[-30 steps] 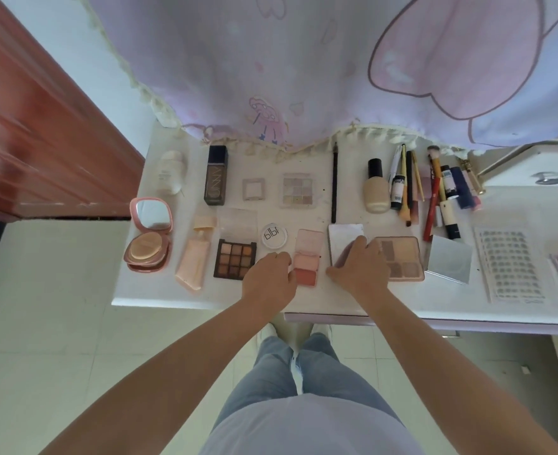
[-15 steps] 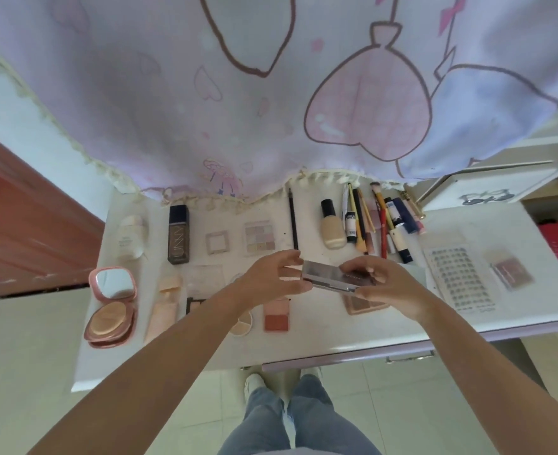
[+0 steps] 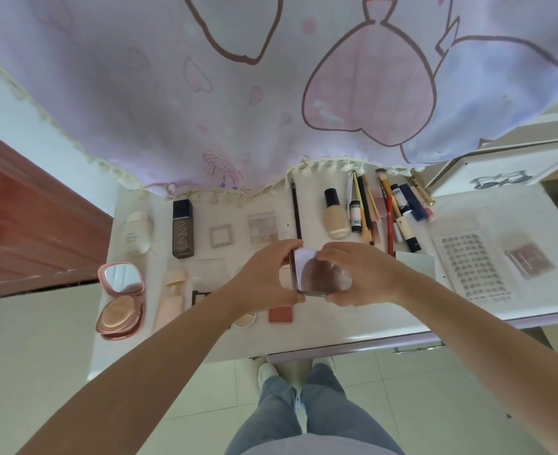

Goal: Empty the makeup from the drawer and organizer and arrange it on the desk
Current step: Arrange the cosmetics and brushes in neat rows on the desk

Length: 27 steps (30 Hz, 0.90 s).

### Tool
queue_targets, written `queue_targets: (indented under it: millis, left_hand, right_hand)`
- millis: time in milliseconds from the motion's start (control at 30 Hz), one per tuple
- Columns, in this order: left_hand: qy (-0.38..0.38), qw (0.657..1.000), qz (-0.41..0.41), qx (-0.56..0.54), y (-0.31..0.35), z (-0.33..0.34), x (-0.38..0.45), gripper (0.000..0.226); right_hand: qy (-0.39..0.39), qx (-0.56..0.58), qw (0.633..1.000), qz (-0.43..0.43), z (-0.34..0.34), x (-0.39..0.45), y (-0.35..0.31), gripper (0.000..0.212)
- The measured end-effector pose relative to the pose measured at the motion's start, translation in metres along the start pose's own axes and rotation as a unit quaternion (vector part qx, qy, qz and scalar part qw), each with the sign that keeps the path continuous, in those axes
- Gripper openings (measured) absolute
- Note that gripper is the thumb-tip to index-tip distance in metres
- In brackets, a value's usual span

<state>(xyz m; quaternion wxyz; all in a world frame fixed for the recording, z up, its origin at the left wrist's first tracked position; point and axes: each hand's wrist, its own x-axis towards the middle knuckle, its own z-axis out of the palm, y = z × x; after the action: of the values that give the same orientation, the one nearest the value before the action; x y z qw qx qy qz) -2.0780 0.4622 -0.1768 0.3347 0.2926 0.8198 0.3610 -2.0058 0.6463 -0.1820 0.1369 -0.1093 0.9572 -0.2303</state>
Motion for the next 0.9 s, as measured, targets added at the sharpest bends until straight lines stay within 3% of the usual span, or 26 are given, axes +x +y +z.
queue_targets:
  millis: [200,333,633,767,833,900]
  left_hand:
    - [0.043,0.999,-0.011,0.009,-0.008,0.024,-0.007,0.076]
    - [0.029,0.999,-0.027,0.011,-0.011,0.034,-0.006,0.082]
    - [-0.002,0.999,-0.037,0.004,-0.016,0.038,-0.002,0.081]
    - [-0.022,0.998,-0.046,0.026,-0.019,0.040,0.007,0.081]
    - [-0.045,0.997,-0.061,0.021,-0.020,0.042,0.009,0.082]
    - [-0.050,0.995,-0.086,-0.002,-0.020,0.045,0.007,0.081]
  right_hand:
    - [0.023,-0.066,0.995,-0.075,0.024,-0.001,0.013,0.055]
    - [0.005,-0.065,0.993,-0.096,0.031,-0.002,0.020,0.056]
    - [0.046,-0.055,0.989,-0.128,0.038,-0.003,0.036,0.053]
    - [0.023,-0.024,0.995,-0.099,0.038,-0.002,0.041,0.053]
    - [0.013,0.035,0.998,-0.055,0.033,-0.003,0.038,0.059]
    - [-0.011,0.131,0.991,0.013,0.028,-0.002,0.032,0.046]
